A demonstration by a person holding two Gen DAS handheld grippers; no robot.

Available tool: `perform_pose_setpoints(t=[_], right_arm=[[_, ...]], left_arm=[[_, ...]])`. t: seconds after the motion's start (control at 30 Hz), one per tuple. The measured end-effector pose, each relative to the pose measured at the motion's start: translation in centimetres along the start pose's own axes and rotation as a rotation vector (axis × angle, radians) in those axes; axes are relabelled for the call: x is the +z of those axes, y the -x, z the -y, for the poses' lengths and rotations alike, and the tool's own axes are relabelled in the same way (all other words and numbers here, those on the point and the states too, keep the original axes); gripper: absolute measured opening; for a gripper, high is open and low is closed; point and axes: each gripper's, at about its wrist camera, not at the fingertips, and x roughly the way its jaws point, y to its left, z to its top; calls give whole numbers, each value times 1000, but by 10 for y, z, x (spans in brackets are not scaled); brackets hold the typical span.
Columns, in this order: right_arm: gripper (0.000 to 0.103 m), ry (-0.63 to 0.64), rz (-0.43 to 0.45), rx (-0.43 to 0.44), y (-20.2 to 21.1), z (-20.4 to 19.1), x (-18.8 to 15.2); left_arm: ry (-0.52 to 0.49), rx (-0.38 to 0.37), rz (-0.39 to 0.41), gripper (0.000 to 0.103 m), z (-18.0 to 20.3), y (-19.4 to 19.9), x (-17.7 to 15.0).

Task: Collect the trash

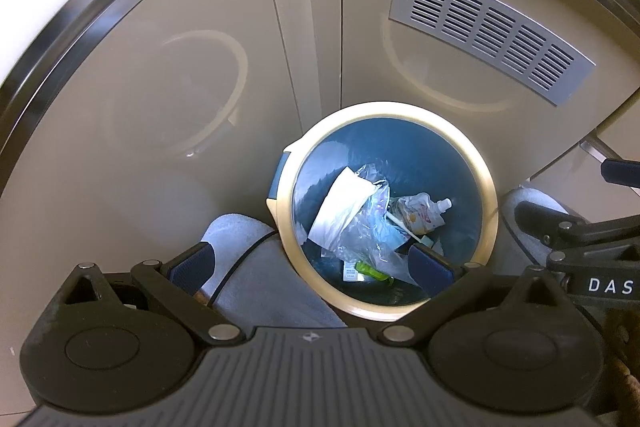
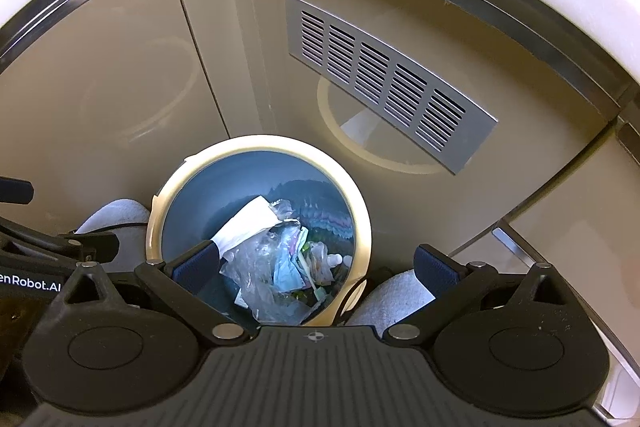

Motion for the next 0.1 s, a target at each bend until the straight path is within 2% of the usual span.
perform_pose_setpoints(t=[0.1], right_arm=[[103,1,-7,-2,-1,-1,1]], left_arm=[[-5,6,-4,103,2,-1,0]])
